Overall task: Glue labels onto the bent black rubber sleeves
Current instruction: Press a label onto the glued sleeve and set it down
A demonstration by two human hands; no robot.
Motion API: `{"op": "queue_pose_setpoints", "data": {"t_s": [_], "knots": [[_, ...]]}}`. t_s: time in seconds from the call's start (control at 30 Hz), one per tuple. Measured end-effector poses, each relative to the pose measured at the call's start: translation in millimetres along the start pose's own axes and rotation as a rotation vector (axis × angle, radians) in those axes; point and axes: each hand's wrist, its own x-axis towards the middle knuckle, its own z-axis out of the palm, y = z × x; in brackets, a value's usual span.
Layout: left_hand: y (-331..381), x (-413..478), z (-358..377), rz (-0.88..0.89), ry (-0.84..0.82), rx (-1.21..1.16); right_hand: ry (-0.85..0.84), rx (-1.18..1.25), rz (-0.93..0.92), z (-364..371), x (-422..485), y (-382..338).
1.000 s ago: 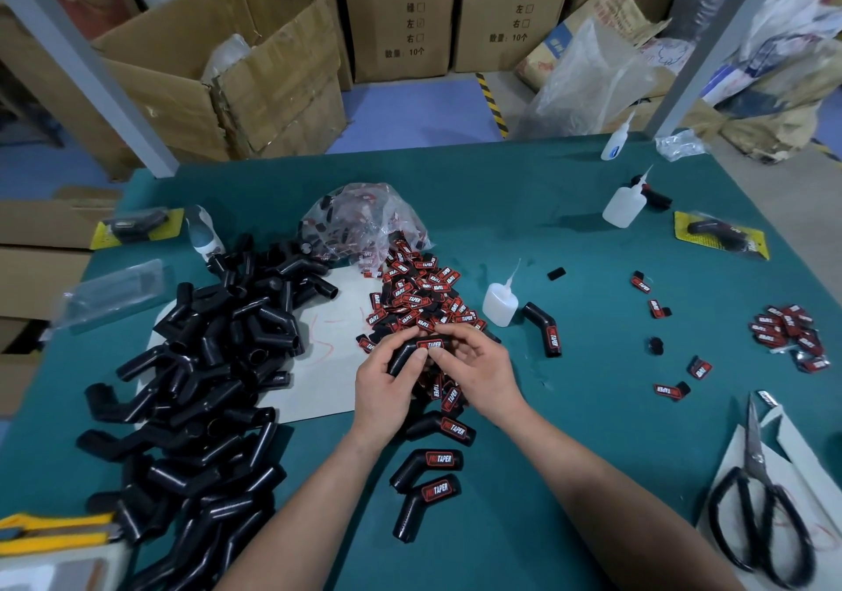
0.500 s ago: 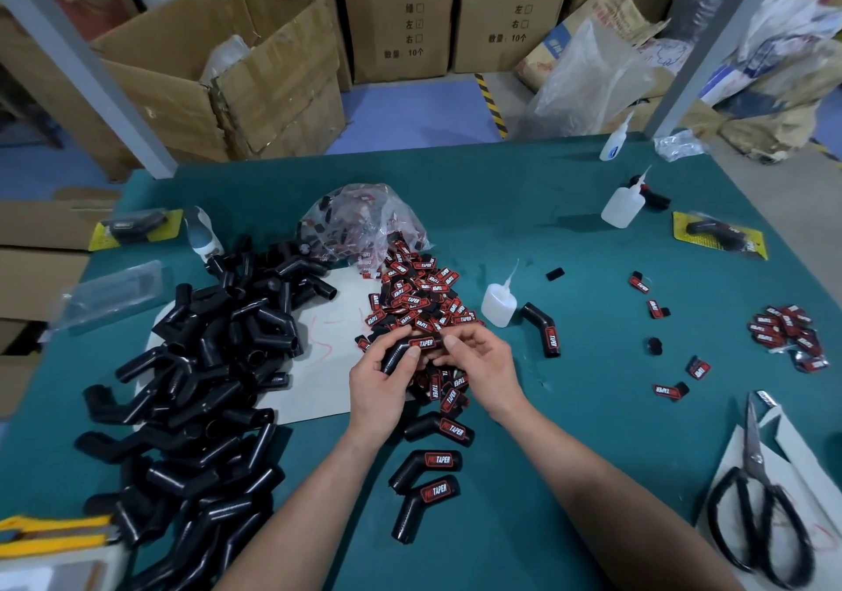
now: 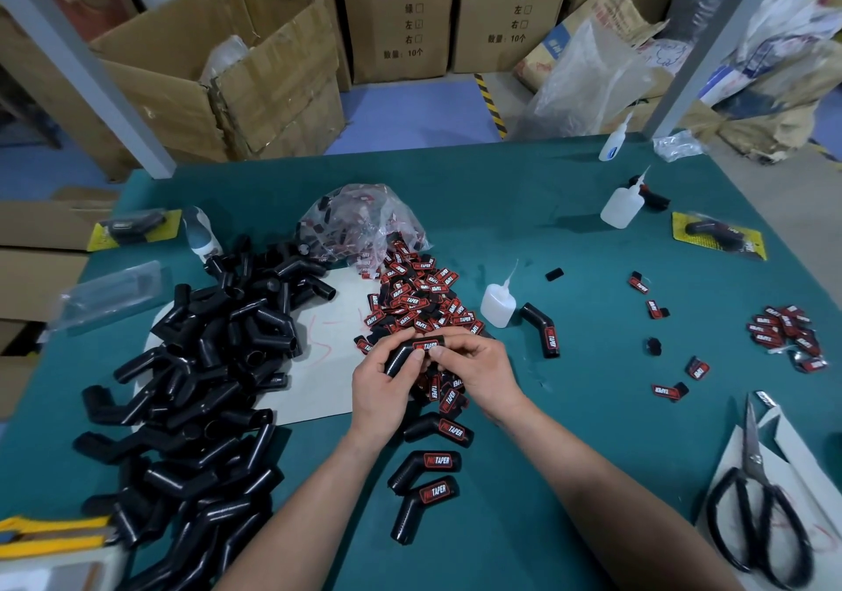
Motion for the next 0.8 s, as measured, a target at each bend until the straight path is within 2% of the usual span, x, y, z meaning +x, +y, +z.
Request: {"op": "queue_pose_setpoints", "data": {"t_s": [0.23, 0.43, 0.8], "knots": [[-1.0, 0.7, 0.7, -0.018, 0.004, -0.004, 0.007, -0.018, 0.020, 0.0, 0.6, 0.8], [1.3, 0.2, -0.4, 0.007, -0.008, -0.018, -0.062, -0.040, 0.009, -0.6, -1.6, -0.9], [1.1, -0.7, -1.9, 0.031, -0.048, 0.008, -0.035, -0.022, 0.017, -0.9, -0.4, 1.3]]}}
